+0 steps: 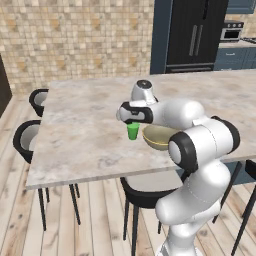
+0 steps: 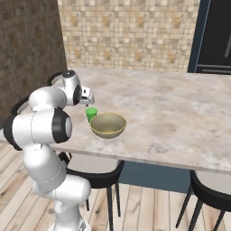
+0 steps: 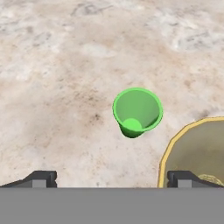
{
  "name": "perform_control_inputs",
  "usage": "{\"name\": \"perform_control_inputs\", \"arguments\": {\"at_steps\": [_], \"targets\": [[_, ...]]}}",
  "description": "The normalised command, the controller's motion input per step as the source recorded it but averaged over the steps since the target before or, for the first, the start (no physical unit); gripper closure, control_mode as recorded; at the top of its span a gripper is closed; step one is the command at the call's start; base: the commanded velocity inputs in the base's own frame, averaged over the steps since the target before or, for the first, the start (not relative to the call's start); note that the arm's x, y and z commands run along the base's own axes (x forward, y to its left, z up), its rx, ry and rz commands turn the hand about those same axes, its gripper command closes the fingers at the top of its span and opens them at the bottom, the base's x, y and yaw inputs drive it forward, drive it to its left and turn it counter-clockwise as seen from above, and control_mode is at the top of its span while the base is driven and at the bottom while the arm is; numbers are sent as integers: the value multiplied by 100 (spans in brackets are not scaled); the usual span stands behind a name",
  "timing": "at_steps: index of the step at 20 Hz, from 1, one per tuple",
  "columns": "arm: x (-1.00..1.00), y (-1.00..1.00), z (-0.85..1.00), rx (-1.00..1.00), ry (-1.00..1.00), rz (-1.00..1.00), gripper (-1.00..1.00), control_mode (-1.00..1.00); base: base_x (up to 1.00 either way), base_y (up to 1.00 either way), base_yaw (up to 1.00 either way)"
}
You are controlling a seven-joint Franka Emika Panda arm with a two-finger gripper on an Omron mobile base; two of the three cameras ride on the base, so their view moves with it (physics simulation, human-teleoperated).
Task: Place the cup inside the bowl on the dining table and move the bowl to any counter.
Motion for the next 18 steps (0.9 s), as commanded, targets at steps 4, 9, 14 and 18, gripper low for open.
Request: {"name": "perform_control_inputs", "arguments": {"at_steps": [4,9,14,18], "targets": [[0,0,-15,0,1,0,-100,-100,0,0,0],[5,0,-12,0,0,0,-100,-100,0,0,0],[10,0,-4,0,2,1,-100,-100,0,0,0],[8,0,0,0,3,1,-100,-100,0,0,0]]}}
